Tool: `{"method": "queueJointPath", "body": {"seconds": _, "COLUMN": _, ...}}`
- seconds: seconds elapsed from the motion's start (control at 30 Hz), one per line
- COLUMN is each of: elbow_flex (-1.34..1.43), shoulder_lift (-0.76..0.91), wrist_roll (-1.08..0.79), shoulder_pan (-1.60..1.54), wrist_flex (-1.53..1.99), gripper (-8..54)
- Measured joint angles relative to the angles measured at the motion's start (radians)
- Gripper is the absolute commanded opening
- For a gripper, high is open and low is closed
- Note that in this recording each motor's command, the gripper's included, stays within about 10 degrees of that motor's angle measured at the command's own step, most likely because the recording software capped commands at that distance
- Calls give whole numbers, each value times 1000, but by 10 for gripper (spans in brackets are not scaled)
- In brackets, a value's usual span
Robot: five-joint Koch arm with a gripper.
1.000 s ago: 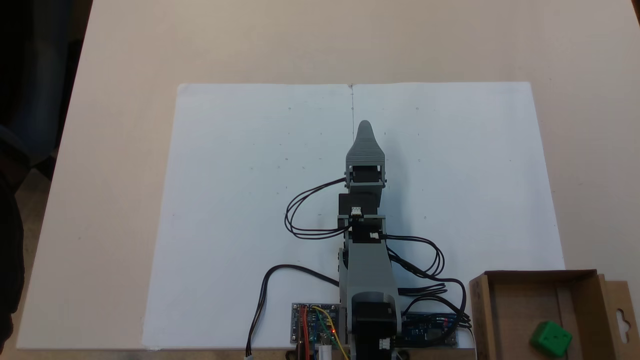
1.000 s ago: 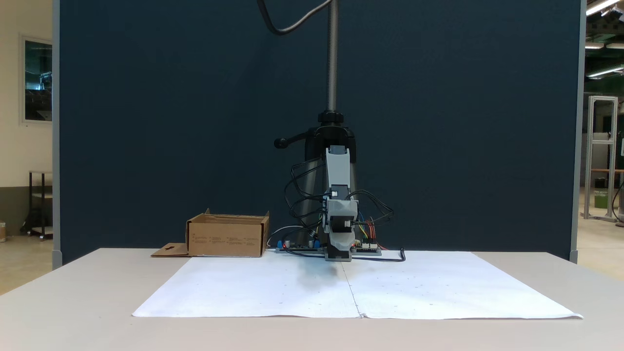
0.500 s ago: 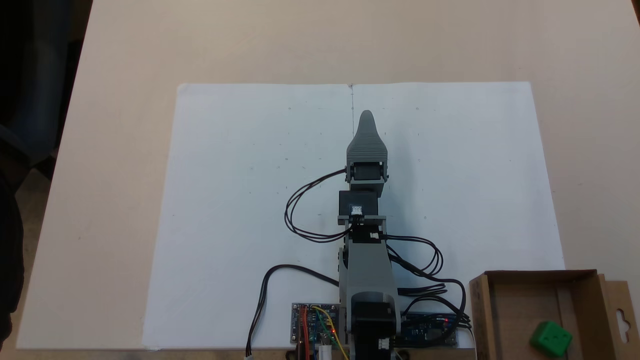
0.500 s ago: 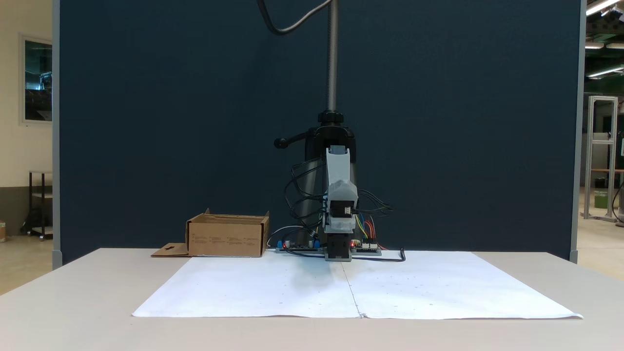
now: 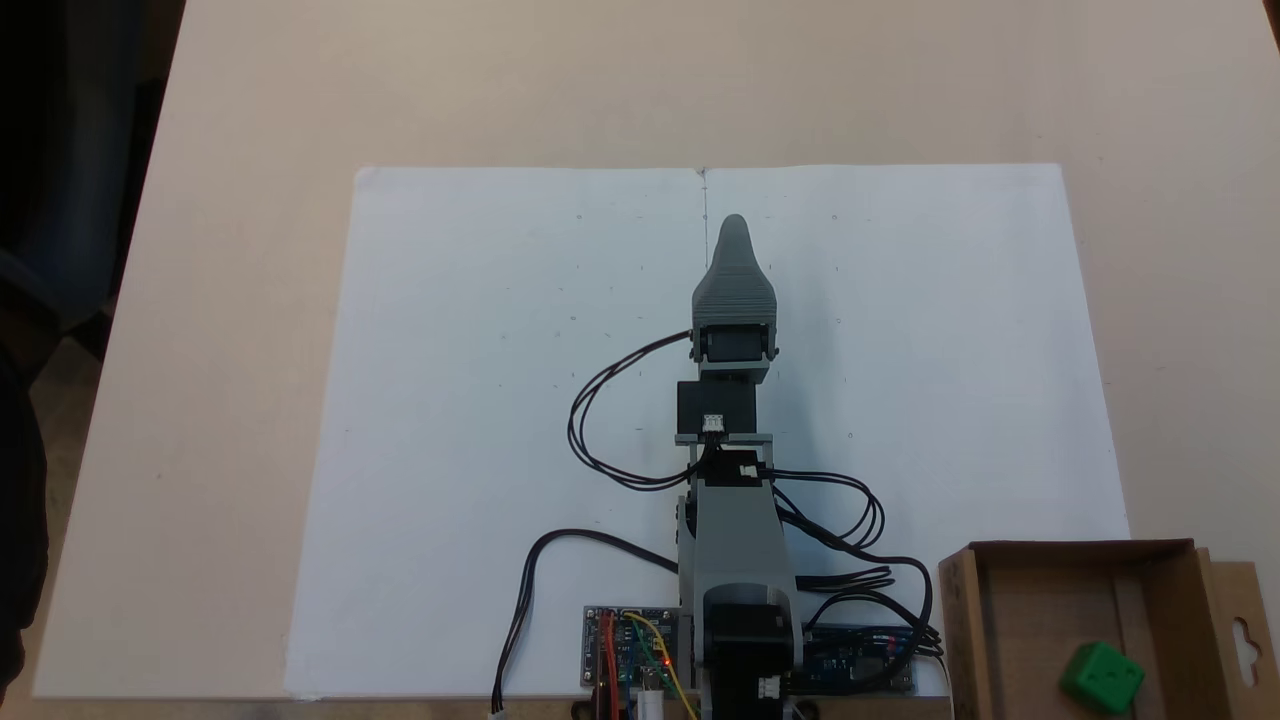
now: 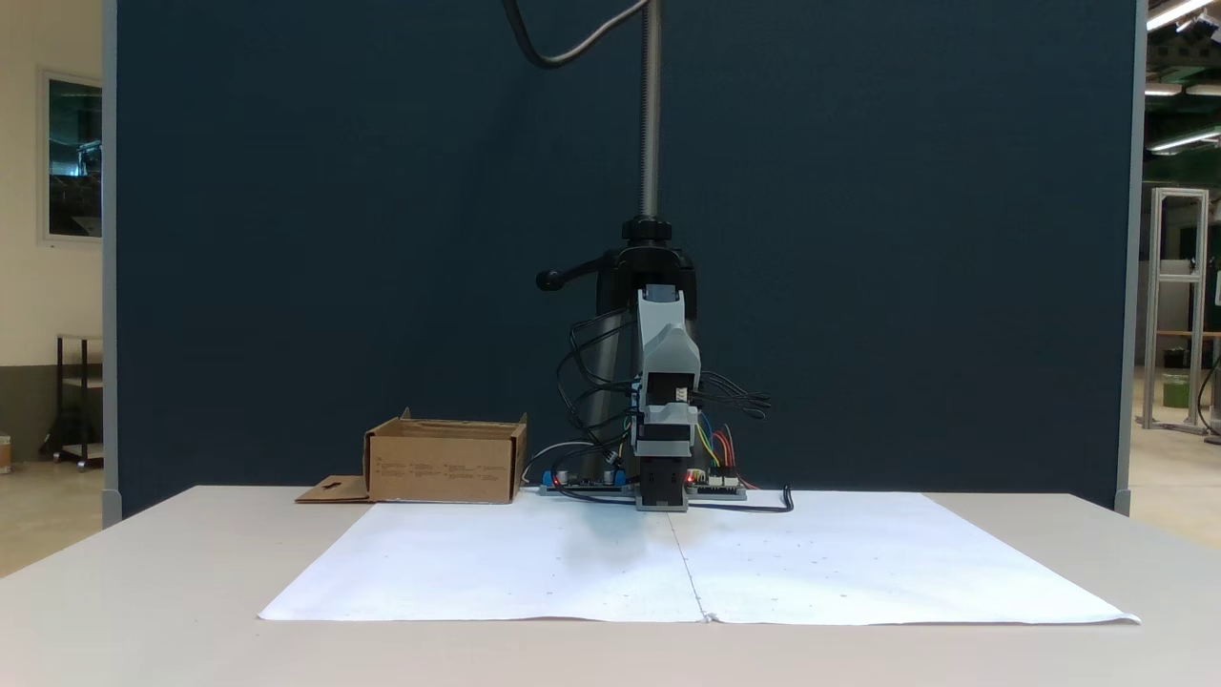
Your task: Grasp a green dice and put it in the bin.
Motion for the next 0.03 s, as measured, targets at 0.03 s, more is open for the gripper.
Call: {"method": "queueJointPath", "body": {"seconds": 0.03, "elbow_flex": 0, "shoulder_lift": 0, "wrist_roll": 0, "shoulder_pan": 0, "wrist_flex": 0, "gripper": 445}}
